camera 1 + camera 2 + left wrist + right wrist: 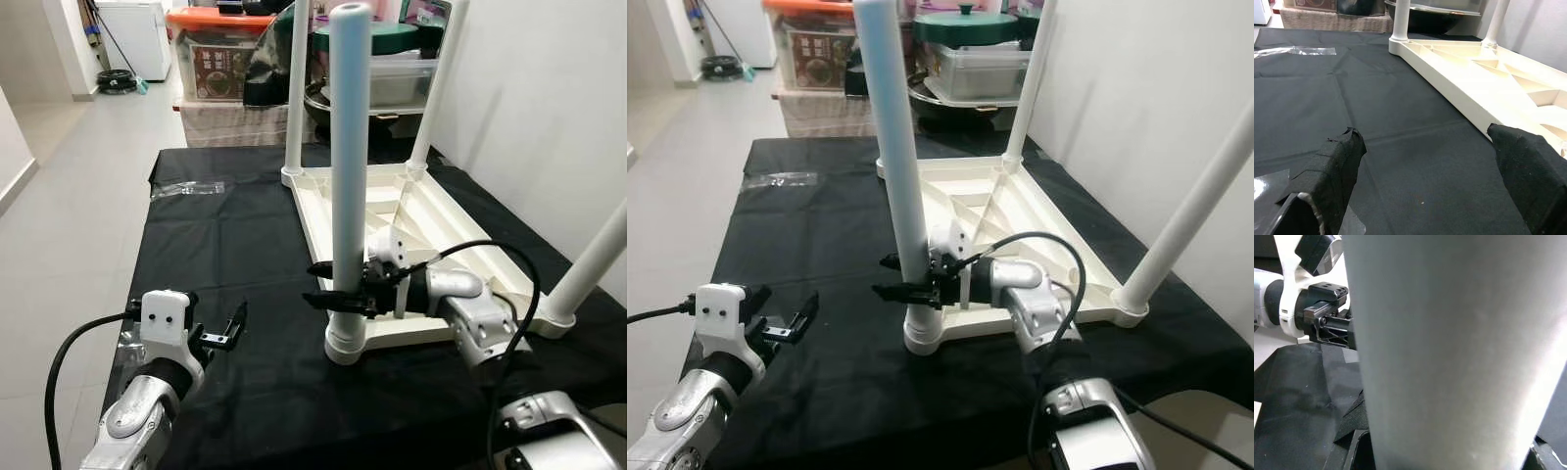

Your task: Building children table

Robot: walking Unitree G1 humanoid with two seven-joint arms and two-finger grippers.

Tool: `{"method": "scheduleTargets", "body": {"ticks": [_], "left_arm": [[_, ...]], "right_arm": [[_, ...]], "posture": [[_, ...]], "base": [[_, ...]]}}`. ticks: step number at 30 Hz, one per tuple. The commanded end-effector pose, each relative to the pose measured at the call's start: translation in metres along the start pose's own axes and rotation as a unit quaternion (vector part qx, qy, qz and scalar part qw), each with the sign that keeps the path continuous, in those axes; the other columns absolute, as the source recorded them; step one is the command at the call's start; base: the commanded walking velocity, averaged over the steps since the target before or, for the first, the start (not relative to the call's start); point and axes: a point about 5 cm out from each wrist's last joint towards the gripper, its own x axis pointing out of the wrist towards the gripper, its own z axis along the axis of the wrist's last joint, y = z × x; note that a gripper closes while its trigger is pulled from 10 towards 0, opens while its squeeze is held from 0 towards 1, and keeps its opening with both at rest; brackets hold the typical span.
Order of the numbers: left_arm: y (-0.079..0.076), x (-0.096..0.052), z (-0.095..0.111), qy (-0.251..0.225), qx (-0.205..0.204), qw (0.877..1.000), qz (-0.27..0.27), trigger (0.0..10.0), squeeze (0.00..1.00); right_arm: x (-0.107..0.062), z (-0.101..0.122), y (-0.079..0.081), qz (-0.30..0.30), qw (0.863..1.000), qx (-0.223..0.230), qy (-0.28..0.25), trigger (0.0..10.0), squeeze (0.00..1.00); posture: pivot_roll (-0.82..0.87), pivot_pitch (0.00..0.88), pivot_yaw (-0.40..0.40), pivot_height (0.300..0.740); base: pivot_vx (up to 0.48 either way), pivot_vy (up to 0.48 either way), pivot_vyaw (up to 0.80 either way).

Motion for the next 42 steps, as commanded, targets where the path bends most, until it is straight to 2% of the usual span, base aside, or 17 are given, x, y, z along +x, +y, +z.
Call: {"method": "scheduleTargets", "body": {"ticks": [1,12,14,17,20,25,35,42], "left_arm": [[0.000,-0.001,-0.001,0.003,0.003,1.000,0.000,10.0,0.00],[0.001,-0.001,-0.002,0.005,-0.004,1.000,0.004,10.0,0.00],[0.000,-0.001,-0.004,0.006,-0.005,1.000,0.004,10.0,0.00],[-0.001,0.000,-0.005,0.008,-0.006,1.000,0.002,10.0,0.00],[-0.001,0.000,-0.005,0.008,-0.006,1.000,0.002,10.0,0.00],[0.000,0.001,-0.007,0.011,-0.005,1.000,0.000,10.0,0.00],[0.000,0.003,-0.006,0.010,-0.004,1.000,-0.002,10.0,0.00],[0.001,0.003,-0.006,0.008,-0.002,1.000,-0.002,10.0,0.00]], "right_arm": [[0.017,-0.013,0.020,0.047,0.999,0.026,0.002,10.0,0.00],[0.010,-0.017,0.021,0.052,0.996,0.067,-0.005,10.0,0.00],[0.008,-0.020,0.018,0.034,0.996,0.078,-0.003,10.0,0.00],[0.003,-0.028,0.009,-0.030,0.994,0.102,0.001,10.0,0.00],[0.003,-0.029,0.009,-0.037,0.994,0.103,0.001,10.0,0.00],[-0.002,-0.045,0.024,-0.060,0.990,0.131,-0.001,10.0,0.00],[0.001,-0.042,0.030,-0.056,0.991,0.120,-0.011,10.0,0.00],[0.006,-0.046,0.030,-0.075,0.990,0.117,0.014,10.0,0.00]], "posture": [[0.09,0.000,-0.091,0.740],[0.08,0.000,-0.094,0.740],[0.08,0.000,-0.094,0.740],[0.07,0.000,-0.090,0.740],[0.07,0.000,-0.090,0.740],[0.06,0.000,-0.079,0.740],[0.06,0.000,-0.073,0.740],[0.06,0.000,-0.079,0.740]], "base": [[0.000,0.000,0.00],[0.000,0.000,0.00],[0.000,0.000,0.00],[0.000,0.000,0.00],[0.000,0.000,0.00],[0.000,0.000,0.00],[0.000,0.000,0.00],[0.000,0.000,0.00]]}}
